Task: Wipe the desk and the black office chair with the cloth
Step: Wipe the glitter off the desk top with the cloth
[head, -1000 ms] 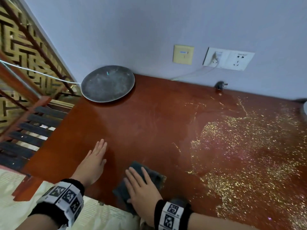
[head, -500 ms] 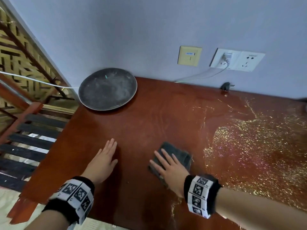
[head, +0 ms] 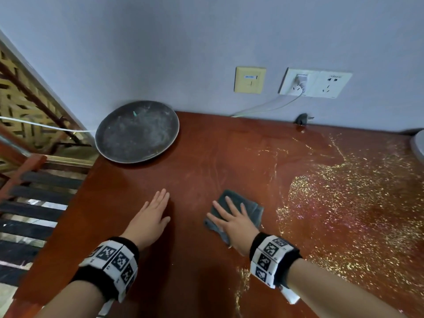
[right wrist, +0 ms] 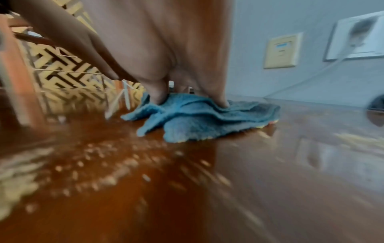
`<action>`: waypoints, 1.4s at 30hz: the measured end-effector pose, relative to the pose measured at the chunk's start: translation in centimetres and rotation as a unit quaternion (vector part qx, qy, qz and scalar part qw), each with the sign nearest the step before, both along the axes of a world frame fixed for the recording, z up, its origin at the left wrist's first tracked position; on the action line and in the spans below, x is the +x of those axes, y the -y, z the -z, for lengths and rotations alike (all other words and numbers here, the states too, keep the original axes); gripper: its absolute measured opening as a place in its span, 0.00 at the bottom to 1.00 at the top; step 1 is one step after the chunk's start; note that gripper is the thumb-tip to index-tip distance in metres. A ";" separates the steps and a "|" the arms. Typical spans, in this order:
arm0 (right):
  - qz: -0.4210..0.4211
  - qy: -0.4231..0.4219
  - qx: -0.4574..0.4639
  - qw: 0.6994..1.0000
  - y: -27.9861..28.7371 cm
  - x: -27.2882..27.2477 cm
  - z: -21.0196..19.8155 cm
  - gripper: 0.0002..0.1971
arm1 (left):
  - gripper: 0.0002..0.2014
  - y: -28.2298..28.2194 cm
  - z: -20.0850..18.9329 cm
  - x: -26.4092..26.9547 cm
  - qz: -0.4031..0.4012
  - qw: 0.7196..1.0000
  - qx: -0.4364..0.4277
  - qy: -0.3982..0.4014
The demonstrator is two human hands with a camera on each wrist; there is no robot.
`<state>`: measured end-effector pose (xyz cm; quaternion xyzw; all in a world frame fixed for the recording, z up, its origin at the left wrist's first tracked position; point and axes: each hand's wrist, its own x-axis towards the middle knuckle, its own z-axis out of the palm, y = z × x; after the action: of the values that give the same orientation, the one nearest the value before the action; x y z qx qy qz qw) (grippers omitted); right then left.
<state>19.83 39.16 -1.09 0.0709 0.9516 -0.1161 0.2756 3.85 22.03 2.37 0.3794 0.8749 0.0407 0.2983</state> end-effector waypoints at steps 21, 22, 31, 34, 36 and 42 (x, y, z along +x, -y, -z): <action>-0.214 -0.091 0.057 0.971 2.2 11.4 2.3 0.34 | 0.46 -2.9 2.4 2.4 0.177 0.979 -0.101 0.016; -0.240 -0.098 0.038 0.965 2.3 11.7 2.0 0.30 | 0.47 -2.9 2.5 2.4 0.178 0.979 -0.103 0.016; -0.210 -0.105 0.067 0.970 -2.6 9.4 1.3 0.33 | 0.47 -3.9 2.2 2.4 0.174 0.978 -0.111 0.018; -0.201 -0.080 0.077 0.973 -2.2 10.3 0.9 0.36 | 0.45 -5.1 2.2 2.4 0.185 0.978 -0.101 0.009; -0.172 -0.074 0.088 0.978 -2.3 10.9 1.5 0.39 | 0.44 -6.5 2.2 2.3 0.190 0.977 -0.092 0.000; -0.186 -0.070 0.062 0.978 -3.9 9.9 2.6 0.43 | 0.47 -11.7 1.9 2.5 0.155 0.987 -0.052 -0.005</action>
<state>29.74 43.01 -3.70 -0.0991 0.9704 -0.0086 0.2202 6.39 33.69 0.42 0.4949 0.8079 -0.0533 0.3155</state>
